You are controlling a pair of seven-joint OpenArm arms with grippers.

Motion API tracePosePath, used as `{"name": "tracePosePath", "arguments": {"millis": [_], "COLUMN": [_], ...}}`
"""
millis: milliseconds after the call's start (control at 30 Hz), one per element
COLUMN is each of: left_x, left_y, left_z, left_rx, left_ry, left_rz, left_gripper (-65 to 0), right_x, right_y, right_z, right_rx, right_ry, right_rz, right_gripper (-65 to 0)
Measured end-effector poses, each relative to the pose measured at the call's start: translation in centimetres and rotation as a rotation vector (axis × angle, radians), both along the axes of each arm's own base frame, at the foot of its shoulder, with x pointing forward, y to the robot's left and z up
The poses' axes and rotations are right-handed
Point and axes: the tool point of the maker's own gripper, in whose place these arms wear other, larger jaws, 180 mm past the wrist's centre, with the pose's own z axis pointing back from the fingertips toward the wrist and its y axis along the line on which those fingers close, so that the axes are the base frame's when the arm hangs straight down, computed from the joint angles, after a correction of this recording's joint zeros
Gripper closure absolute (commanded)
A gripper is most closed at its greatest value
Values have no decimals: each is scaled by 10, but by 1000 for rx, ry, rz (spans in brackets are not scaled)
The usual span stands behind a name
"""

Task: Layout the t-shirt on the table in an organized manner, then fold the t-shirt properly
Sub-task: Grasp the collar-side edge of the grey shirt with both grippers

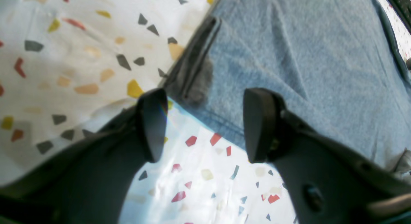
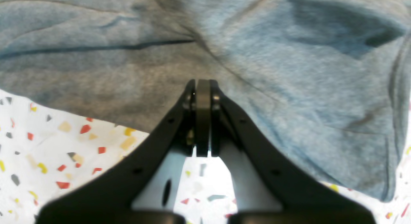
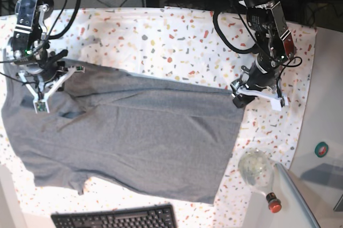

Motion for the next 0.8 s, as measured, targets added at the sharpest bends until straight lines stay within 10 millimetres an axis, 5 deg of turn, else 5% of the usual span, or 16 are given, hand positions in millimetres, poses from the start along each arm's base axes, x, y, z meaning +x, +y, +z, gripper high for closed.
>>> {"name": "tracePosePath", "arguments": {"millis": [133,800], "left_x": [4,2], "left_y": [-1,5], "left_z": [0,-1], "left_rx": [-6,-3], "left_ry": [-2,8], "left_rz": [6,33], "left_gripper": [-260,-260], "right_x": [0,1], "right_y": [0,0], "right_z": [0,0], "right_rx": [1,2], "right_ry": [-1,0], "right_rz": [-1,-3], "right_gripper": [0,0]}}
